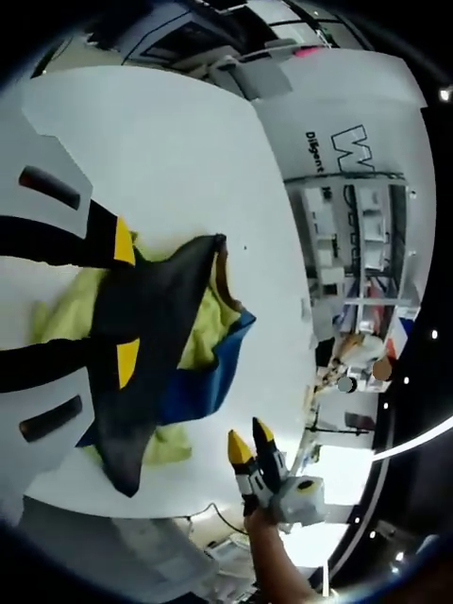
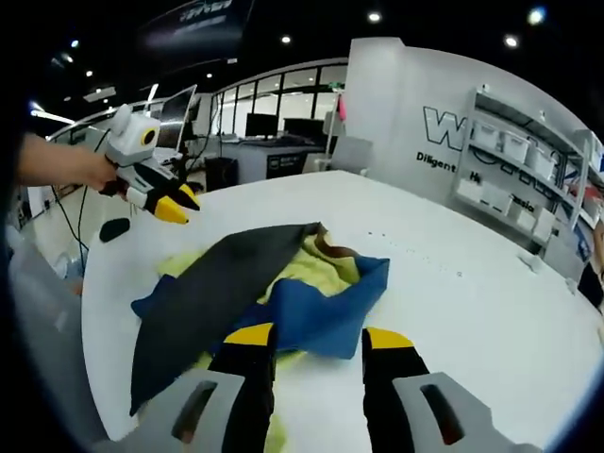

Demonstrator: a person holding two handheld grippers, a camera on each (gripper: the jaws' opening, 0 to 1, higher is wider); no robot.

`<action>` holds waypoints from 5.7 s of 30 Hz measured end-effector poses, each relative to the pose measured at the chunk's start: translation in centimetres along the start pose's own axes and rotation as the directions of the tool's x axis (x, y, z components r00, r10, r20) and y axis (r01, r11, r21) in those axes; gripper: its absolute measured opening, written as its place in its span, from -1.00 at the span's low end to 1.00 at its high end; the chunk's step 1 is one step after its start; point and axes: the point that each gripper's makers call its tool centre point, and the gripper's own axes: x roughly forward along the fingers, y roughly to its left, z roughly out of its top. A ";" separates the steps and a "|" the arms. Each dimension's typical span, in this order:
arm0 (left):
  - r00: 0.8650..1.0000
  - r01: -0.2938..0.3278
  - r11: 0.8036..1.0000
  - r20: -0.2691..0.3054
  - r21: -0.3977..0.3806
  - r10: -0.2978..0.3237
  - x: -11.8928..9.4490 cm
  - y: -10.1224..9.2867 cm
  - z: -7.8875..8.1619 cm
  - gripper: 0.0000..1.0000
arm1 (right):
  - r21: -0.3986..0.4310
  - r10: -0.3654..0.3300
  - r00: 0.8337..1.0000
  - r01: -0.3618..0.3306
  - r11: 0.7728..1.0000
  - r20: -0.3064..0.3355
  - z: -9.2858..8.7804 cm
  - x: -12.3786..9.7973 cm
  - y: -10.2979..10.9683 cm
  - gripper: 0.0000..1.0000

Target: Fold the garment on the visible template until the final outline fits inside the template.

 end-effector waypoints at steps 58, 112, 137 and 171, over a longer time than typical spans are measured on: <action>0.906 0.308 0.875 -0.395 0.374 -0.150 0.1 -2.0 -9.9 -0.52 | 0.191 0.048 0.980 -0.010 0.981 -0.195 -10.8 -2.7 4.4 -0.68; 0.934 0.091 0.996 -0.345 -0.010 -0.089 -5.5 -5.6 -13.0 -0.94 | 0.169 0.013 0.973 0.027 0.985 -0.231 -12.1 -8.5 4.1 -1.00; 0.936 0.076 0.989 -0.332 -0.125 -0.114 -7.4 -8.8 -14.5 -0.76 | 0.137 0.062 0.944 -0.018 0.990 -0.324 -15.2 -11.6 4.8 -1.00; 0.933 0.058 0.988 -0.345 -0.145 -0.106 -6.9 -9.6 -14.3 -0.93 | 0.135 0.030 0.940 0.017 0.991 -0.341 -15.6 -11.2 4.6 -1.00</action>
